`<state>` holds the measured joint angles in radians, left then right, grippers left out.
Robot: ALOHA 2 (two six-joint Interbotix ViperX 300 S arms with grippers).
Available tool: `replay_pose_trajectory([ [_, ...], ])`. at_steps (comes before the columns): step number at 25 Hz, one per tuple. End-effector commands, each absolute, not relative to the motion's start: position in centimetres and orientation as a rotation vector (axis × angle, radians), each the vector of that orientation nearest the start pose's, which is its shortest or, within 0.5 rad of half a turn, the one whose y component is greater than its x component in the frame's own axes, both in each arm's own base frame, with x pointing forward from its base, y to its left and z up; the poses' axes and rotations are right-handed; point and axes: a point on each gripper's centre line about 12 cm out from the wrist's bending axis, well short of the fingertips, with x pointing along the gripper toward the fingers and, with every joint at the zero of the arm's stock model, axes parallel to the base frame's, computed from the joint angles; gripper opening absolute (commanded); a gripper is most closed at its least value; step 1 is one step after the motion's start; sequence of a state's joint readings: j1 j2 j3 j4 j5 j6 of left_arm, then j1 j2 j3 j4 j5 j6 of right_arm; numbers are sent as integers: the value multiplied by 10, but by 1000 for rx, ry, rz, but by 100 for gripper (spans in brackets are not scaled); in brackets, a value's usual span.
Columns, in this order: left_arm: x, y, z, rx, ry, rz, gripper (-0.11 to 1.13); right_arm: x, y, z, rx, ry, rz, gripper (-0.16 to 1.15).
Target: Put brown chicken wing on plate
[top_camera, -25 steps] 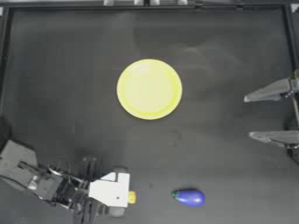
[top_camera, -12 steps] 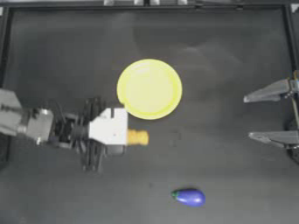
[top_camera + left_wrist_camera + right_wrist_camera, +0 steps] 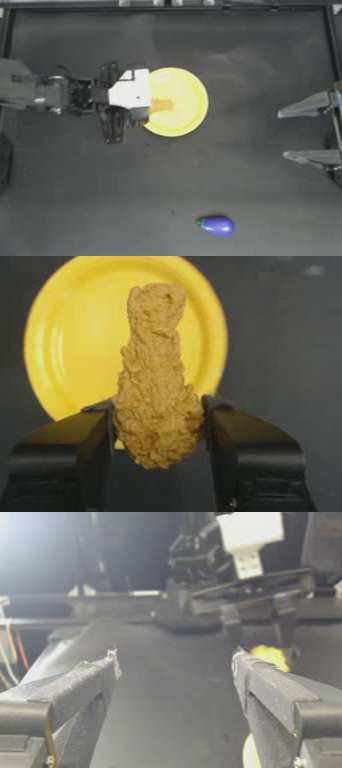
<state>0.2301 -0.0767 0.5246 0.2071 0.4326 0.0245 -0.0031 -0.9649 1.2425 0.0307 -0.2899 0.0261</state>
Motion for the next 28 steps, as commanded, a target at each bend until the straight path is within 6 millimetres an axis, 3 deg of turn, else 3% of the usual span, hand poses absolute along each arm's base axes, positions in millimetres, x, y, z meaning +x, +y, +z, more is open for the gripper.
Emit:
replay_pose_trajectory([
  [1,386,112,225,151,857,205,18,197,-2,270,57,-23,-12,98],
  [5,400,130,217,144,873,192,18,197,-2,270,57,-22,-12,98],
  [16,415,168,179,89,931,165,18,197,-2,270,55,-22,-12,98],
  [28,430,177,151,76,1018,131,18,197,-2,269,55,-20,-12,98],
])
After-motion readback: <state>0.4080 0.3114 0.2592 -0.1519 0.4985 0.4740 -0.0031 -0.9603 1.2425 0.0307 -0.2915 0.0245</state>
